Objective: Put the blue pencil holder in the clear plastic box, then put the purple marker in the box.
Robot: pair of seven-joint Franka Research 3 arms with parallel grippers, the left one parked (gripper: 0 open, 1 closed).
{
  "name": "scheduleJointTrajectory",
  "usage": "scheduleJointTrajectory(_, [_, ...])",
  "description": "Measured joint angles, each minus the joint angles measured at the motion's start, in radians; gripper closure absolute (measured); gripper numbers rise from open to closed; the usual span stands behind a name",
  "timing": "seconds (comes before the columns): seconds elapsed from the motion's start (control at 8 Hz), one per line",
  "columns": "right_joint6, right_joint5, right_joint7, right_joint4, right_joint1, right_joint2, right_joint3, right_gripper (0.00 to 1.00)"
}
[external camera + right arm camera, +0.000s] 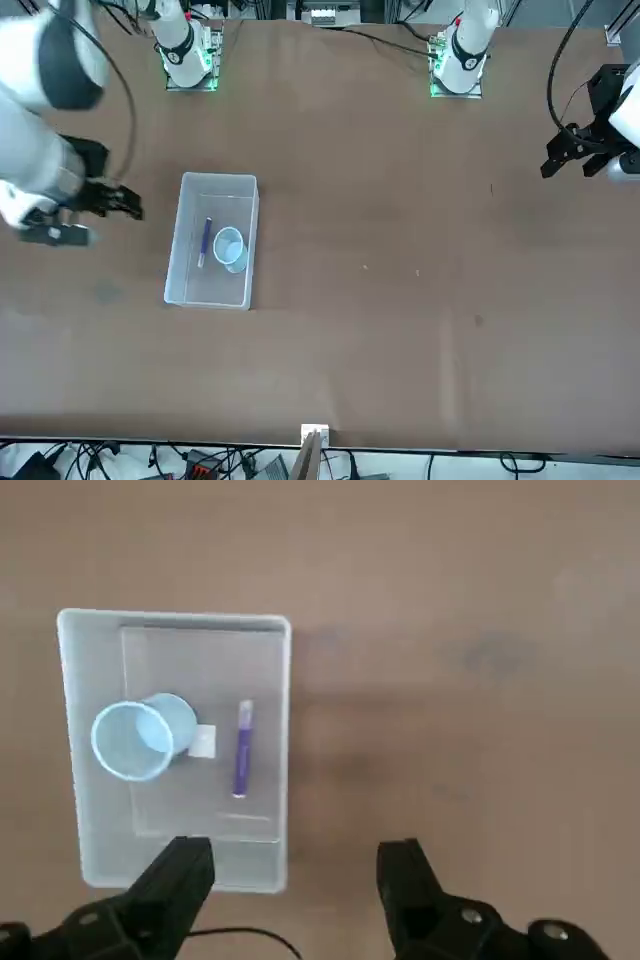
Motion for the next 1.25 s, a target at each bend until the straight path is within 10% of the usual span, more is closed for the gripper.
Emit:
scheduleJointTrajectory(0.75, [-0.067, -0.004, -0.059, -0.001, -0.084, -0.117, -0.006, 0.00])
scheduleJointTrajectory(1.25, [-0.086, -0.004, -0.065, -0.088, -0.206, -0.193, 0.080, 0.00])
